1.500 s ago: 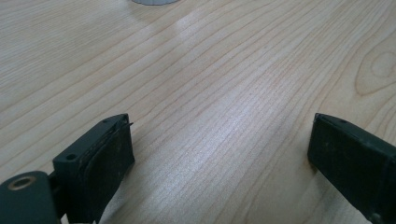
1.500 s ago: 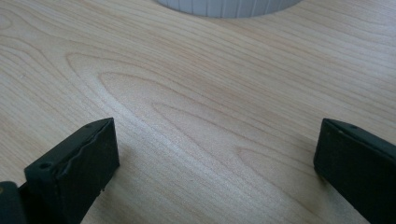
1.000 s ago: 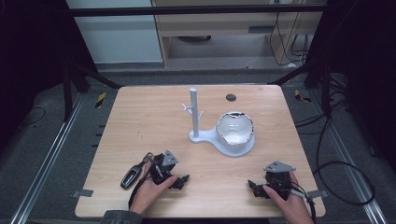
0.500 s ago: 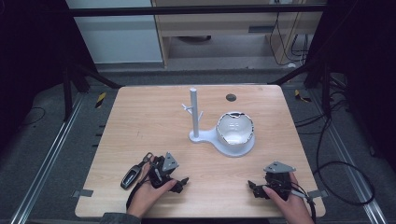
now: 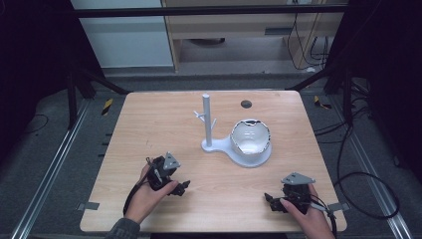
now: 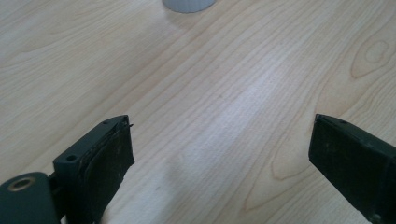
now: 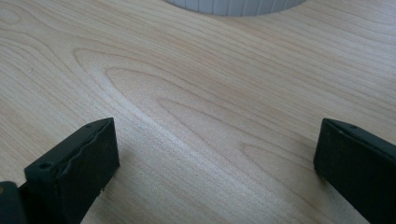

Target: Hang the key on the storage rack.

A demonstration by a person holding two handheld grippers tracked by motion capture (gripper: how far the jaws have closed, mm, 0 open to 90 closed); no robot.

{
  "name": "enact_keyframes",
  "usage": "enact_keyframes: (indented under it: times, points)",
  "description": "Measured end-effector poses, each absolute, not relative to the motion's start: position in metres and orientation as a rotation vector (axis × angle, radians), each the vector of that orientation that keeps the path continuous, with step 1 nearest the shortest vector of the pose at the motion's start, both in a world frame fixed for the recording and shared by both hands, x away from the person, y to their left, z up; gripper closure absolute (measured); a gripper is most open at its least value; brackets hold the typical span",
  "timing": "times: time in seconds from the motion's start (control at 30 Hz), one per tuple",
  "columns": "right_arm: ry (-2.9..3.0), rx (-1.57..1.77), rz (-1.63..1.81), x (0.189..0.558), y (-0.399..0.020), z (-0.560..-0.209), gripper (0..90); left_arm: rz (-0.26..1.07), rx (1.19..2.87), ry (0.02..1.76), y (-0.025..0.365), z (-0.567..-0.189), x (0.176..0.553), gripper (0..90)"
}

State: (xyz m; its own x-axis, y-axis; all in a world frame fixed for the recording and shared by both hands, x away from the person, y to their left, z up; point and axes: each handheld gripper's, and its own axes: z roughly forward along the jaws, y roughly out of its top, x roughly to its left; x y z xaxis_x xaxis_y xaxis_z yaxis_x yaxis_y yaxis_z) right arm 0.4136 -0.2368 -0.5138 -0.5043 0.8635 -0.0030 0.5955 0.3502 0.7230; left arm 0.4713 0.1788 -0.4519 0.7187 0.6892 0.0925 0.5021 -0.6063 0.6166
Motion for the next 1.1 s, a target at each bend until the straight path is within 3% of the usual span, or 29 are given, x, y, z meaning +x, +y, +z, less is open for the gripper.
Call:
enact_keyframes:
  times: [0.3,0.47,0.67,1.1]
  points:
    - [2.240,1.275,0.954,0.414,-0.237,-0.514,0.4,0.401,2.536,0.943,0.192,-0.437,0.489,6.0]
    - [2.242,1.273,0.953,0.414,-0.238,-0.514,0.4,0.304,2.591,1.011,0.201,-0.433,0.496,6.1]
    - [2.243,1.271,0.954,0.414,-0.238,-0.514,0.4,0.295,2.647,1.070,0.206,-0.430,0.510,6.5]
    - [2.249,1.280,0.959,0.414,-0.238,-0.513,0.4,0.260,2.700,1.209,0.212,-0.437,0.524,19.6]
